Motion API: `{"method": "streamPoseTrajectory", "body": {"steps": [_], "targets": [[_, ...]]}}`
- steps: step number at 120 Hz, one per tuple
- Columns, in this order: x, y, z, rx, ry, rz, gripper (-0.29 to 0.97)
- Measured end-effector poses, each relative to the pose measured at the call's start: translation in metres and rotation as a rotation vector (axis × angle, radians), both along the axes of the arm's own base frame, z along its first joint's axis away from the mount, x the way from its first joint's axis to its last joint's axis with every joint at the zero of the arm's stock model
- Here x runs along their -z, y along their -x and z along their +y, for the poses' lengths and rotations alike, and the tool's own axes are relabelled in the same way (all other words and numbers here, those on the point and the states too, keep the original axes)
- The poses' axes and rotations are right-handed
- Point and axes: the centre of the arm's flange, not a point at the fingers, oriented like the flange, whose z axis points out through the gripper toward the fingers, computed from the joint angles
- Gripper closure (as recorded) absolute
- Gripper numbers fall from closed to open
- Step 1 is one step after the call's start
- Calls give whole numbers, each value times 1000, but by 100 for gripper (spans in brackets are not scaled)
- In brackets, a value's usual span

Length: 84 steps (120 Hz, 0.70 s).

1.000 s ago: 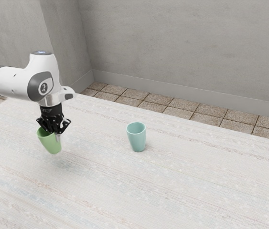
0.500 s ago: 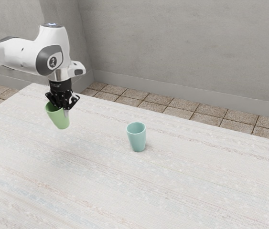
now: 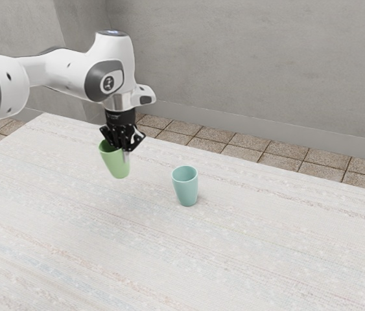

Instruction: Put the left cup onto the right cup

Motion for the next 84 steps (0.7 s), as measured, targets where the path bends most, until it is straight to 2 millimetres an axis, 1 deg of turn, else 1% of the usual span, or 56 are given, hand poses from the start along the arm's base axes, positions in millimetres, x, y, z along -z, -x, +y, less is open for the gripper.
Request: {"method": "streamPoseTrajectory", "body": {"steps": [18,27,44,57,65,84], "targets": [[3,-12,-24,30,9,-8,78],[5,-18,-32,38,11,-12,78],[7,-34,-38,38,9,-9,78],[10,-40,-43,41,11,1,78],[8,-44,-44,39,11,0,78],[-6,-55,-47,39,5,-5,78]]}}
